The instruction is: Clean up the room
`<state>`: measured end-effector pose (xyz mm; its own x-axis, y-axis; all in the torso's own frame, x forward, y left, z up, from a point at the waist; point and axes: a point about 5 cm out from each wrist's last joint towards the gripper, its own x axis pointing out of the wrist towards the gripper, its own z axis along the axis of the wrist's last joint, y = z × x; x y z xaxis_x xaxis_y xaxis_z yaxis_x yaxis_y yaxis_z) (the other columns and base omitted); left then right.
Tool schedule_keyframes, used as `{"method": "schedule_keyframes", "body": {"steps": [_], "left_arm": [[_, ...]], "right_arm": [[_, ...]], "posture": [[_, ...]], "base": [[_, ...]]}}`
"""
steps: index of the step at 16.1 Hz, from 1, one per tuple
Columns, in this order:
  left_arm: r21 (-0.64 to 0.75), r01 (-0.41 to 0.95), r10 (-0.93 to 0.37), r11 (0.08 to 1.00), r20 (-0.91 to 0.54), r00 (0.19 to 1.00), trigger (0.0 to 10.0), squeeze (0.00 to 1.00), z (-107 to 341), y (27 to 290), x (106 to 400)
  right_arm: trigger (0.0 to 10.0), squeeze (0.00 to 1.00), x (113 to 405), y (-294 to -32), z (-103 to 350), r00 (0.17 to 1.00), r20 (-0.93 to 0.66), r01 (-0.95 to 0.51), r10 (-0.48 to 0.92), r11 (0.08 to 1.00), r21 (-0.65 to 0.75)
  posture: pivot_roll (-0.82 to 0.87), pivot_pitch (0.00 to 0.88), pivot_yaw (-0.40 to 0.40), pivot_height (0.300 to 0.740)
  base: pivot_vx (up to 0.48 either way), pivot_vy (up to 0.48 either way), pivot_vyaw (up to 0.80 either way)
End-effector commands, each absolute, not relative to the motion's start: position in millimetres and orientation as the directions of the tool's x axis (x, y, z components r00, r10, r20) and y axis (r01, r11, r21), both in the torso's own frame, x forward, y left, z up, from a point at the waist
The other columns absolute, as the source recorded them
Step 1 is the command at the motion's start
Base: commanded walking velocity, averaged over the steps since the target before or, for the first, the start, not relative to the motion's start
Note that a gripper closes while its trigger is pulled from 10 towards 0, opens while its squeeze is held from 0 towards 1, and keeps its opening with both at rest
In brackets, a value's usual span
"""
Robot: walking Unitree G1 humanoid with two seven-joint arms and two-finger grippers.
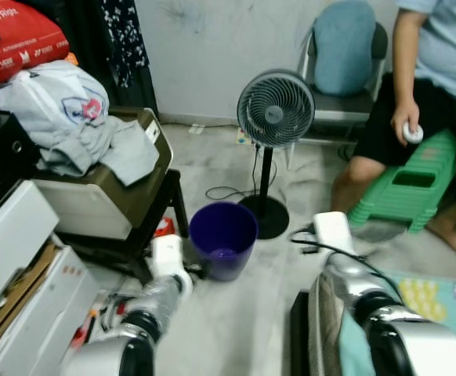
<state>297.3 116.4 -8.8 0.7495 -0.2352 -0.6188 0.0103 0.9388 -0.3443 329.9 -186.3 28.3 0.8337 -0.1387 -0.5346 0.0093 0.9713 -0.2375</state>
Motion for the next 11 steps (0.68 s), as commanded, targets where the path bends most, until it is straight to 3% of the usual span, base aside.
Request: {"method": "schedule_keyframes", "body": {"steps": [1, 11], "left_arm": [[-0.314, -0.004, -0.202, 0.949, -0.62, 0.758, 10.0, 0.0, -5.8, 130.2, 301.2], [-0.306, 0.009, -0.198, 0.952, -0.594, 0.779, 10.0, 0.0, -1.8, 131.0, 304.9]], "right_arm": [[10.0, 0.0, 333.9, -172.0, 31.1, 0.843, -0.528, -0.014, -0.105, 0.976, -0.217], [10.0, 0.0, 336.7, -169.7, 34.7, 0.859, -0.503, -0.032, -0.095, 0.97, -0.239]], "posture": [[-0.1, 0.0, 0.001, 0.74], [-0.1, 0.0, 0.002, 0.74]], "base": [[0.386, 0.0, 0.0], [0.37, 0.0, 0.0]]}}
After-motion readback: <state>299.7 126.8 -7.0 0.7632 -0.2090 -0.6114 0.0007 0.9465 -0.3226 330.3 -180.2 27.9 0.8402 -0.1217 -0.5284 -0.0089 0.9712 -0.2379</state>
